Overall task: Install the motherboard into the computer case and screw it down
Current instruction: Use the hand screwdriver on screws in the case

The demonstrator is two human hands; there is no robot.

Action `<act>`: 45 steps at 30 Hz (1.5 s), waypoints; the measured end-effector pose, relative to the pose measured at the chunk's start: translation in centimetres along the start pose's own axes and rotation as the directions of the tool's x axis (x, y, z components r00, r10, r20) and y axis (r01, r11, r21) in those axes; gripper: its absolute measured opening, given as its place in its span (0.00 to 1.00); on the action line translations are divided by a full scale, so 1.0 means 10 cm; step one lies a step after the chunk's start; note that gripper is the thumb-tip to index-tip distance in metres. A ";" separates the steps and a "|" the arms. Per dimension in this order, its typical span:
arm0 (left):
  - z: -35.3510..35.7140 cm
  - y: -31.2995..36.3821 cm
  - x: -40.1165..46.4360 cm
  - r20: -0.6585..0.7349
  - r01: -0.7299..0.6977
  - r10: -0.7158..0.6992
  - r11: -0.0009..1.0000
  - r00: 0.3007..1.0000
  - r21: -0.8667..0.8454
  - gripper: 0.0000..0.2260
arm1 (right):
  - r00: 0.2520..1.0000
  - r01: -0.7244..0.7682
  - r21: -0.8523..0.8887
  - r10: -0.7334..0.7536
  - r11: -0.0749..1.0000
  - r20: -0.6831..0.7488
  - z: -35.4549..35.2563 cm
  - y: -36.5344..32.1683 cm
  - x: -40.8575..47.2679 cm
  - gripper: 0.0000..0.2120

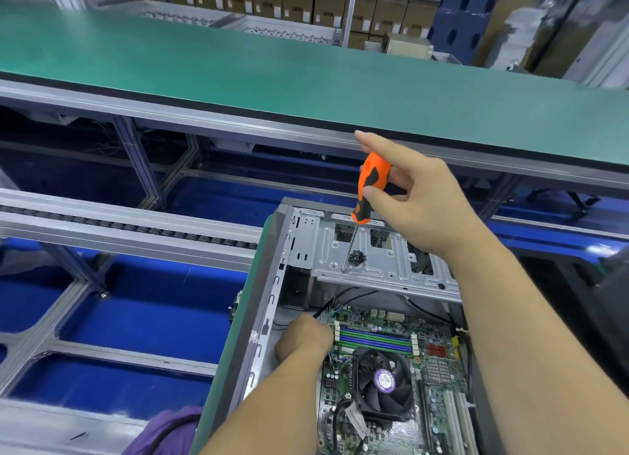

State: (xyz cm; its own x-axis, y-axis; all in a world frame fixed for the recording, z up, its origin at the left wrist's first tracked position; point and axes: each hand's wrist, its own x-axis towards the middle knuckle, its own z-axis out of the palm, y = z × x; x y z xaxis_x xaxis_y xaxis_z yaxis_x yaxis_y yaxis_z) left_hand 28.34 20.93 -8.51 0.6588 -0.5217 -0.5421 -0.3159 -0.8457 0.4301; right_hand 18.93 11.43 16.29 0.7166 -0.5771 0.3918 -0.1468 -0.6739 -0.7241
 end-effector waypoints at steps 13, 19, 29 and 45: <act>0.02 0.00 0.00 -0.004 -0.016 0.016 1.000 1.000 0.011 0.12 | 0.998 0.017 -0.173 -0.026 0.985 -0.050 -0.01 -0.04 0.03 0.23; 0.01 -0.01 -0.01 -0.005 -0.022 0.022 1.000 1.000 0.013 0.13 | 0.999 0.019 -0.096 -0.021 0.995 -0.026 -0.01 -0.01 0.01 0.26; 0.01 0.00 0.01 0.010 -0.014 0.014 1.000 1.000 0.018 0.15 | 0.993 -0.019 -0.183 -0.003 0.983 -0.118 -0.02 0.01 0.01 0.26; 0.01 0.00 0.00 -0.001 -0.015 0.015 1.000 1.000 0.024 0.16 | 0.992 0.014 -0.166 -0.035 0.986 -0.125 0.02 0.03 0.00 0.24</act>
State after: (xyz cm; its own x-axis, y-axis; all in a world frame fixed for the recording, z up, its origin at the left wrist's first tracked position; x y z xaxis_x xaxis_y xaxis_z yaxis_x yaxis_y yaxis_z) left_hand 28.25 20.90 -8.62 0.6544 -0.5340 -0.5353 -0.3416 -0.8404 0.4207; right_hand 19.07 11.29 15.93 0.6306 -0.6064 0.4844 -0.2483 -0.7490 -0.6143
